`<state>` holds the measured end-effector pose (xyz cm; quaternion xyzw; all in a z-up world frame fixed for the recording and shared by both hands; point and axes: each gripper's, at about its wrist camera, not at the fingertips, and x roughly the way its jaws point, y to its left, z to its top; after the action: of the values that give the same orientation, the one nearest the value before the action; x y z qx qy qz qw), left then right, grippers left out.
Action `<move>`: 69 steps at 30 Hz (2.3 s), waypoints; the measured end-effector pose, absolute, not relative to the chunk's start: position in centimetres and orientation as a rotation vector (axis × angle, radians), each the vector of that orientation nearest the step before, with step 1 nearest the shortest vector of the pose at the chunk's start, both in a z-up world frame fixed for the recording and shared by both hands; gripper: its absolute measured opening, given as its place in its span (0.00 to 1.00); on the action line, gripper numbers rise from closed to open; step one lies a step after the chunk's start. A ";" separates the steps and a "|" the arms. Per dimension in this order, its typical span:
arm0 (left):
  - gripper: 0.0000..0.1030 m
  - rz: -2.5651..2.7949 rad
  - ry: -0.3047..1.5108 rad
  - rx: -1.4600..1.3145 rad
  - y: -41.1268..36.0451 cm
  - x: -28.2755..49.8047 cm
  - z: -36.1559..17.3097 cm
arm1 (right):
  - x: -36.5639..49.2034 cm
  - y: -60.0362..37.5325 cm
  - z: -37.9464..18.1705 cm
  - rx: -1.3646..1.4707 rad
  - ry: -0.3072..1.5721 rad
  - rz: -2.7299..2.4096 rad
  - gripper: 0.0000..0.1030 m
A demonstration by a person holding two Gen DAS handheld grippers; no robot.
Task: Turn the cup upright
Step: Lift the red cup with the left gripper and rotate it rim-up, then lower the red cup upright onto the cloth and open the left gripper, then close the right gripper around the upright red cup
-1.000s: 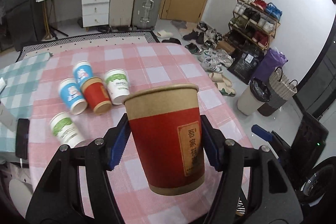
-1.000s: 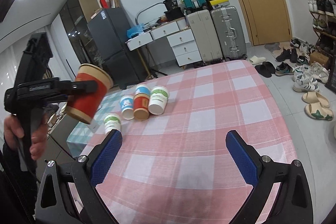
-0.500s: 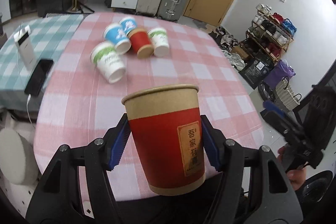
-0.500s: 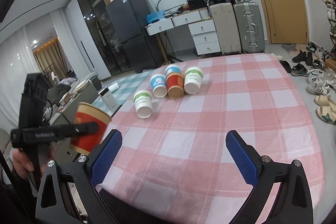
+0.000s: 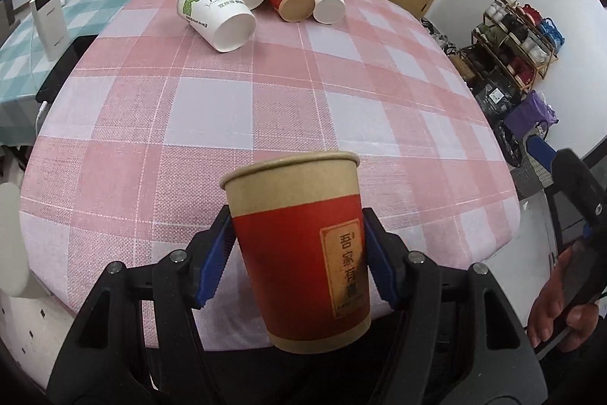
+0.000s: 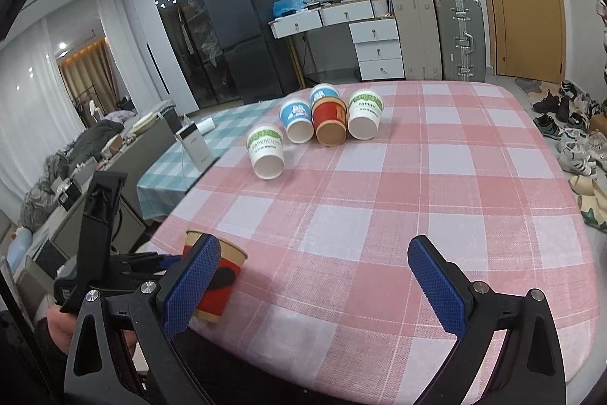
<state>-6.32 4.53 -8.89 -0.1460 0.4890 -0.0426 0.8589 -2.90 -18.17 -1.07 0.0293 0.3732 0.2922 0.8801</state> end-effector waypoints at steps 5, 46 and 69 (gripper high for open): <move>0.62 -0.089 1.056 -0.278 4.0 -4.1 -10.4 | -2.4 -18.0 -2.5 0.053 0.805 0.602 0.98; 1.00 0.044 0.726 -0.186 4.7 -9.7 1.2 | -4.1 -16.7 -0.1 0.086 0.807 0.731 0.98; 0.99 0.214 0.673 -0.348 13.8 -15.1 -4.4 | 5.4 -6.6 -9.4 0.236 1.510 0.927 0.99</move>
<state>-15.05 13.81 -4.44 -0.1694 0.3280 0.1044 0.9235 5.39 -6.59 -9.36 0.1030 0.6583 0.4040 0.6267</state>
